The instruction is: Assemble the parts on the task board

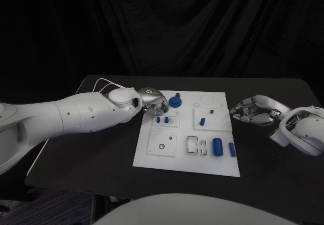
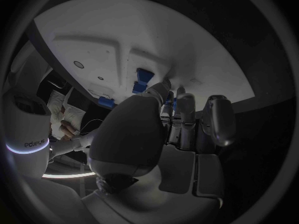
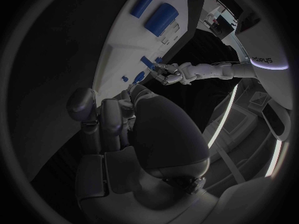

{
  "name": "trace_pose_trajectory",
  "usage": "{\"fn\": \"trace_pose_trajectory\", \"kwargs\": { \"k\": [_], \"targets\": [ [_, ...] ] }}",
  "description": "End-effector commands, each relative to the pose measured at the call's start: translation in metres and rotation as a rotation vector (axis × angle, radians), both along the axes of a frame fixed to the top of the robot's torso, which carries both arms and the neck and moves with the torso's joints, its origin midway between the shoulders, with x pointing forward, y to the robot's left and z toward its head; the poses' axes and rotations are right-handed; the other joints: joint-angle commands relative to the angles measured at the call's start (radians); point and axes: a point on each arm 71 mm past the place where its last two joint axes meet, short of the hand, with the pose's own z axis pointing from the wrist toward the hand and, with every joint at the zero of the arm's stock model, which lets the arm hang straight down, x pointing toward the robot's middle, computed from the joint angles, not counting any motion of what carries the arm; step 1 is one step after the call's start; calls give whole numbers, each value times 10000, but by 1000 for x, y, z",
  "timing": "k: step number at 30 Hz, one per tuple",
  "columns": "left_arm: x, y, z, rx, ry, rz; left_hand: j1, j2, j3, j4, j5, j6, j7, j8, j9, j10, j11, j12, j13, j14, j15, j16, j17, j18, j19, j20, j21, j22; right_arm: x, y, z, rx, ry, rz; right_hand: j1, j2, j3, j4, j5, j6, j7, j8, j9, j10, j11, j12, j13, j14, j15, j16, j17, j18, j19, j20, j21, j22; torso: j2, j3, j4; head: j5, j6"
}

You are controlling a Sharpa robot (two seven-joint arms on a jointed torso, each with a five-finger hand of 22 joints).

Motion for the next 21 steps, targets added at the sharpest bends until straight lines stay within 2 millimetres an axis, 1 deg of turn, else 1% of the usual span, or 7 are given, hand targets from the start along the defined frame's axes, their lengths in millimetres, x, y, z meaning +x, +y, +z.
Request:
{"fn": "trace_pose_trajectory", "kwargs": {
  "k": [1, 6, 13, 18, 21],
  "targets": [
    [-1, 0, 0, -117, -162, -75, 41, -54, -44, -45, 65, -54, -9, -10, -15, -73, 9, -59, 12, -100, 13, -101, -70, 173, -96, 11, -85, 1051, -1, -1, -3, -106, 230, -82, 45, 35, 53, 15, -3, 68, 16, 44, -9, -55, 15, -49, -8, -77, -27, -35, -9, 185, -62, 1, -47, 69, -1, -2, -3, 33, -2],
    [-1, 2, 1, -134, -233, 13, 39, -49, -41, -39, 73, -104, -10, -17, -34, -70, 4, -40, 31, -222, 20, -216, -252, 208, -184, 17, -245, 982, -1, -1, -3, -124, 279, -76, 60, 35, 68, -5, -2, 82, 14, 54, -8, -55, 14, -56, -16, -76, -29, -33, -7, 188, -65, -1, -63, 64, -2, -6, -5, 44, -2],
    [0, 6, 1, -138, -320, 171, 45, -36, -33, -37, 77, -130, 25, -12, -48, -45, -6, -14, 51, -308, 22, -294, -367, 231, -248, 21, -363, 934, -1, -1, -4, -147, 337, -74, 60, 35, 68, -5, -2, 82, 14, 54, -8, -55, 14, -56, -16, -76, -29, -33, -7, 188, -65, -1, -63, 64, 3, -1, 9, 44, -2],
    [2, 11, 2, -160, -473, 368, 48, -44, -31, -39, 79, -161, 98, -11, -65, -14, -30, 14, 71, -391, 12, -374, -489, 257, -314, 23, -491, 881, -1, -1, -4, -156, 354, -86, 65, 33, 77, -16, -4, 94, 12, 61, -7, -65, 12, -66, -36, -80, -30, -44, -20, 189, -67, -2, -73, 61, 6, -2, 6, 55, -2],
    [3, 16, 3, -184, -610, 546, 59, -53, -23, -42, 88, -250, 185, -24, -98, 30, -45, 49, 96, -479, 6, -463, -619, 279, -376, 23, -621, 832, -1, -2, -4, -167, 376, -94, 65, 33, 77, -16, -4, 94, 12, 61, -7, -65, 12, -66, -36, -80, -30, -44, -20, 189, -67, -2, -73, 61, 7, -1, 3, 55, -2]
  ]
}}
